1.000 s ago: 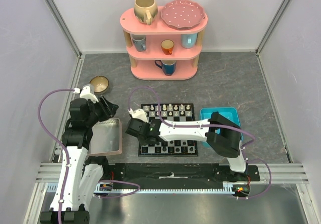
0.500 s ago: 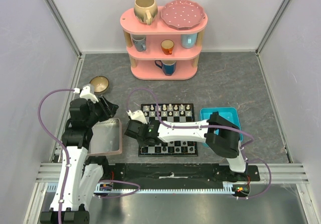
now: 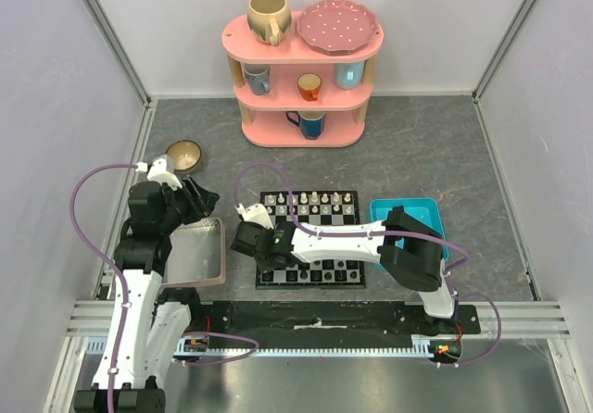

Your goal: Set up the chess pieces on the board

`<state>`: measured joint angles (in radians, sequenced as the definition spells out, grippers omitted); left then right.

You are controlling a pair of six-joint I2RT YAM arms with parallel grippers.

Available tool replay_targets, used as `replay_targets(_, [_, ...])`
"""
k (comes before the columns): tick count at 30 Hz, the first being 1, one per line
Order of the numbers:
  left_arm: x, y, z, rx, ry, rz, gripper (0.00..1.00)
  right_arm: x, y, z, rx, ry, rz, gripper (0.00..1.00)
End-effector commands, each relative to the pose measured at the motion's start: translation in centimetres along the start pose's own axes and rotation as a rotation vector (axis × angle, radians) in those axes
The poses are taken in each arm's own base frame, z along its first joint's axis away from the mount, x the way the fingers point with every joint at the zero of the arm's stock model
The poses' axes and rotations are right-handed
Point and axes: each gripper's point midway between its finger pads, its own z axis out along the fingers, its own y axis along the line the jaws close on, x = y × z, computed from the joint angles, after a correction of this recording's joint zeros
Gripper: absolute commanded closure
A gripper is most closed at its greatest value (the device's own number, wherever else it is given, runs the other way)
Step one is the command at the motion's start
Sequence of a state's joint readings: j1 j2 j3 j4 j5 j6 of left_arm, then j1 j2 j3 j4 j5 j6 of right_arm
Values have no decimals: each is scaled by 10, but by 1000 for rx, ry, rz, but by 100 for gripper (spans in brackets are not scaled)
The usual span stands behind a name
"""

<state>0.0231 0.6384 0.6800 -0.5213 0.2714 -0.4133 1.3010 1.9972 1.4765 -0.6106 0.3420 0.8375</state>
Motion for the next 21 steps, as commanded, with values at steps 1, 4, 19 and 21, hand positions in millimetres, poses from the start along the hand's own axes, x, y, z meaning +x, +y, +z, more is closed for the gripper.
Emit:
replay_targets(1, [-7,-4,0,30,-34,32,46,-10,9,-1,2,-34,13,100])
replay_targets(4, [-7,-4,0,29,-34,32,46,-10,9,-1,0,-37,15,100])
replay_targets(19, [-7,-4,0,29,-35,32,46,-9,10,4,6,-34,15,99])
replay_targets(21, [-7,-4,-1,30,-34,34,46,-10,9,4,10,-37,15,98])
